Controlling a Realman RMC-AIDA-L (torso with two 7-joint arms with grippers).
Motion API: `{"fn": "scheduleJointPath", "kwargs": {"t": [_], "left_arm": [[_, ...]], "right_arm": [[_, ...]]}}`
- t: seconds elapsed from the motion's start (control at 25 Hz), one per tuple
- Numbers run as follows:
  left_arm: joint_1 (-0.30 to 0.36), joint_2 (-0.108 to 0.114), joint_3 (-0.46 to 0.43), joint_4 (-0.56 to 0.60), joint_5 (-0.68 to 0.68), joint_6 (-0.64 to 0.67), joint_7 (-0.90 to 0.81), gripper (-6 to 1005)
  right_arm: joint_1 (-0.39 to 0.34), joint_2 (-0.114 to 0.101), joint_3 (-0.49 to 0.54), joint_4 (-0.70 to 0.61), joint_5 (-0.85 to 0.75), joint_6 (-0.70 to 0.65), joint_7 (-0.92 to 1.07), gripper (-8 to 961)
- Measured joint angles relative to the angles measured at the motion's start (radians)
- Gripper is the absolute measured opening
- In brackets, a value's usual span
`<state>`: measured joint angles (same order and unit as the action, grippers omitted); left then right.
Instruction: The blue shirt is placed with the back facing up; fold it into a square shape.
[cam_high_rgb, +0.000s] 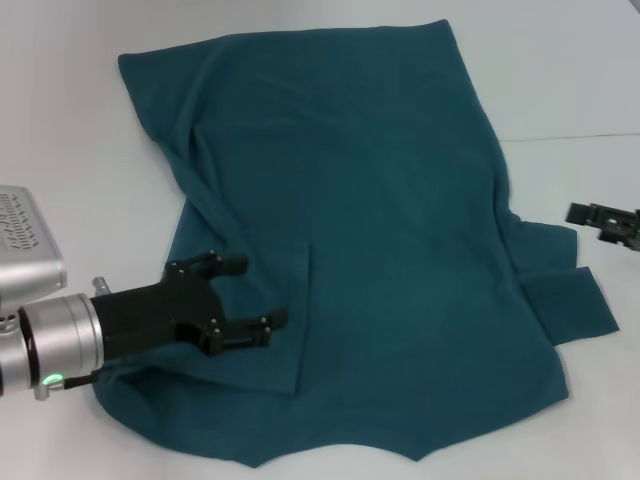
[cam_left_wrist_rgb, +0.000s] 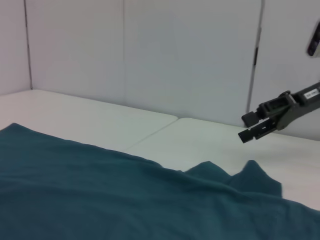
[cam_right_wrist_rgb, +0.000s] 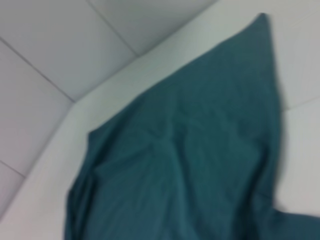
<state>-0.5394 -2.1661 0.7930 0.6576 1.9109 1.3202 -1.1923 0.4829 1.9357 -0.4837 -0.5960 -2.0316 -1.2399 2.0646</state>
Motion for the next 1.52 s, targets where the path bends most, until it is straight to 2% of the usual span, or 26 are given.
{"fn": "scheduleJointPath", "kwargs": {"t": [0.16,0.4,0.52,1.0,1.52], "left_arm": [[0.0,0.0,0.034,0.005,0.003,0.004,-0.025,906],[0.005,0.0,0.048,0.006,0.03,0.02,-0.044,905],[0.005,0.0,0.049,0.007,0.046,0.027,-0.059,905],[0.007,0.0,0.049,0.007,0.054,0.028,-0.066,906],[0.006,0.0,0.049,0.007,0.054,0.028,-0.067,907]], "right_arm": [[0.009,-0.024,-0.001,-0.001,-0.082,0.015,0.065,900],[0.011,-0.023,-0.003,0.003,-0.132,0.033,0.082,899],[0.012,-0.014,-0.005,0.011,-0.134,0.035,0.077,899],[0.002,0.044,0.002,0.012,-0.134,0.077,0.031,900],[0.009,0.074,0.041,0.026,-0.125,0.103,0.022,898]]}}
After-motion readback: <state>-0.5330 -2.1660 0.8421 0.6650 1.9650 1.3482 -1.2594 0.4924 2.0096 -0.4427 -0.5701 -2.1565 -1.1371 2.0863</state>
